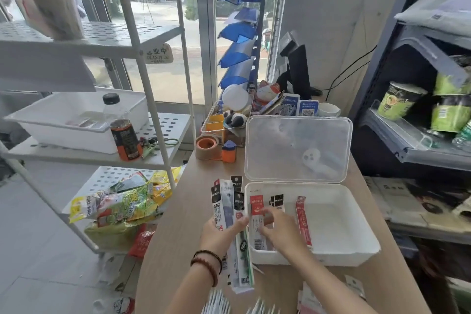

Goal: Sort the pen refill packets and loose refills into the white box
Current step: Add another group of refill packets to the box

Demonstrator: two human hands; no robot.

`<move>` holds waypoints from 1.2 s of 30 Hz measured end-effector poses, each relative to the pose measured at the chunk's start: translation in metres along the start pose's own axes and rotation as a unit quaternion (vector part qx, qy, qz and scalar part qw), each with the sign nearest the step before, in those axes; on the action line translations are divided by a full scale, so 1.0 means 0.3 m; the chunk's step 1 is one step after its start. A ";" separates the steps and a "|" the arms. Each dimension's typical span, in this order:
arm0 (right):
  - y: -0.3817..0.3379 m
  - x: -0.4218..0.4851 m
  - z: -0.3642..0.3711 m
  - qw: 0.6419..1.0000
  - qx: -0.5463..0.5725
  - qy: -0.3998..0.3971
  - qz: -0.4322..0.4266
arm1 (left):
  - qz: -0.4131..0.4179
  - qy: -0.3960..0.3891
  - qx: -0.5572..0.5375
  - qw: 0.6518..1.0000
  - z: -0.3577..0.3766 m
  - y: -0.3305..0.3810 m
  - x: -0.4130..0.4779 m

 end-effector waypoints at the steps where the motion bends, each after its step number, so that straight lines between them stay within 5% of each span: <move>1: 0.002 0.000 0.007 1.000 -0.019 -0.012 0.004 | 0.005 0.001 0.001 1.000 -0.002 0.006 -0.002; 8: 0.001 -0.001 0.012 0.999 -0.039 -0.009 0.002 | 0.006 0.025 -0.010 1.000 -0.045 0.019 -0.018; 12: -0.056 -0.049 -0.063 0.987 0.147 0.040 -0.053 | -0.036 0.076 -0.013 0.996 -0.080 -0.004 -0.020; 15: -0.117 -0.113 -0.092 0.962 0.262 -0.008 -0.079 | -0.027 0.107 -0.014 0.994 -0.091 -0.008 -0.004; 19: -0.149 -0.187 -0.046 0.966 0.228 -0.097 -0.077 | -0.024 0.081 -0.014 0.996 -0.026 -0.020 0.045; 28: -0.061 -0.184 -0.197 0.967 0.250 0.003 -0.057 | 0.092 -0.012 0.017 0.996 0.150 0.161 -0.052; 36: 0.046 -0.164 -0.263 0.950 0.312 0.012 -0.026 | 0.081 -0.044 0.036 0.995 0.193 0.107 -0.048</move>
Point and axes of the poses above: each hand's wrist, its own x-axis towards the middle knuckle, its own z-axis out of the palm, y = z × x, the point moved 9 cm from there along x, towards the middle knuckle, and after that the axes turned 11 degrees about x, right-handed, at the moved point
